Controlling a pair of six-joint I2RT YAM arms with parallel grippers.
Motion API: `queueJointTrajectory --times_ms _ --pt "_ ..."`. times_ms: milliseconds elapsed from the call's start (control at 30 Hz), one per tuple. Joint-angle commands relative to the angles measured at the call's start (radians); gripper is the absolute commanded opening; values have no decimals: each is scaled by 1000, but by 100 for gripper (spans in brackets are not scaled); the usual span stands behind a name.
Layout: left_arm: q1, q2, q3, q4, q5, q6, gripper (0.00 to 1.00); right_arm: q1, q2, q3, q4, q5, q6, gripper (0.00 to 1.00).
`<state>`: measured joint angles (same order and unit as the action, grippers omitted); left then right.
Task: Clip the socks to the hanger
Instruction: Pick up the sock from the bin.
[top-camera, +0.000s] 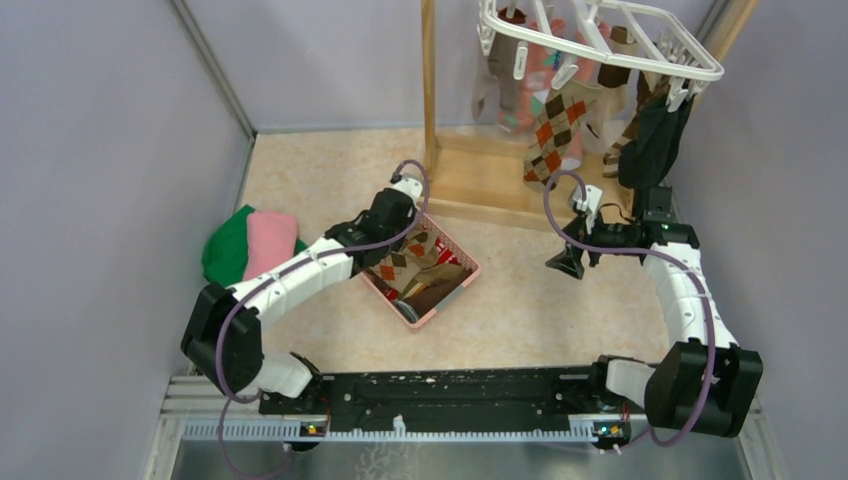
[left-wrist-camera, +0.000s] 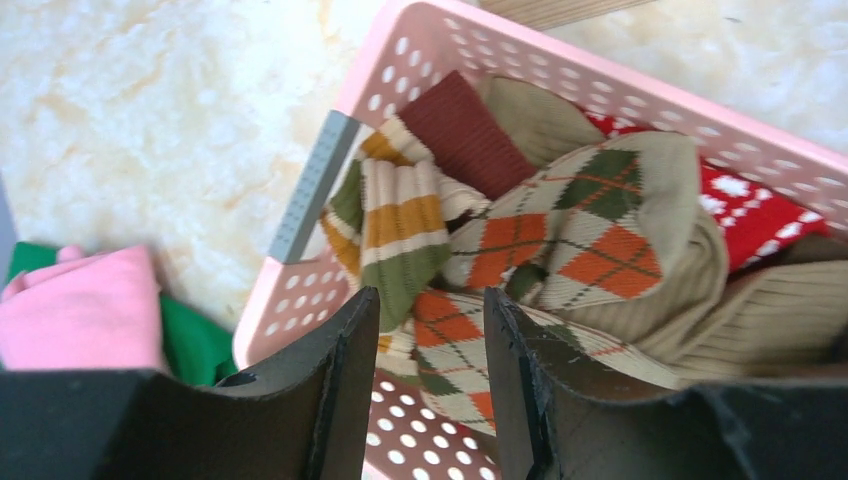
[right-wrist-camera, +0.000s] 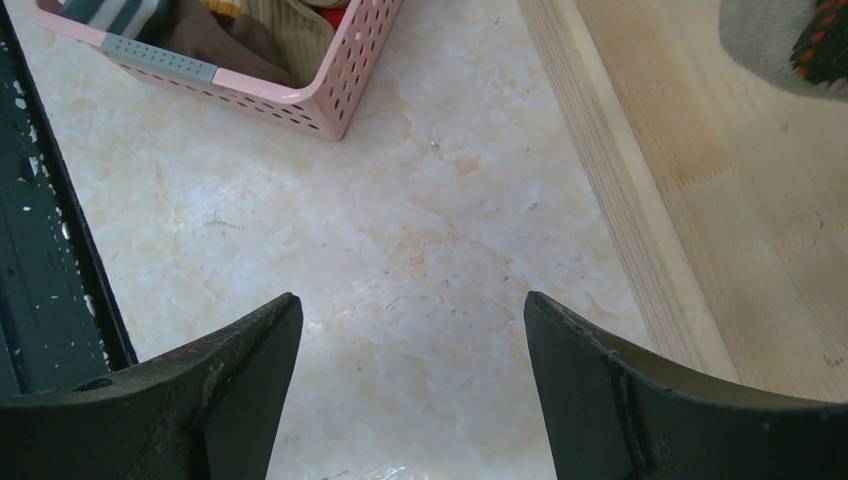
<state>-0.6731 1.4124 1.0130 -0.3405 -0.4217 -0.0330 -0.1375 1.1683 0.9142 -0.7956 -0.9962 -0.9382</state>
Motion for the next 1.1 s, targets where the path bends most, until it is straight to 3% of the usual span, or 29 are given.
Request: queueJointTrajectory --times_ms 0,367,667,867,1067 --pt "19 14 33 7 -118 58 50 12 6 10 13 -13 4 81" --pt "58 127 73 23 -80 67 47 18 11 11 13 -15 8 81" --pt "61 84 71 25 -46 63 45 21 15 13 12 -13 9 81" --pt "61 78 62 26 -54 72 50 25 16 15 10 -12 8 81" --pt "59 48 93 -16 118 35 43 25 14 14 11 -7 9 81"
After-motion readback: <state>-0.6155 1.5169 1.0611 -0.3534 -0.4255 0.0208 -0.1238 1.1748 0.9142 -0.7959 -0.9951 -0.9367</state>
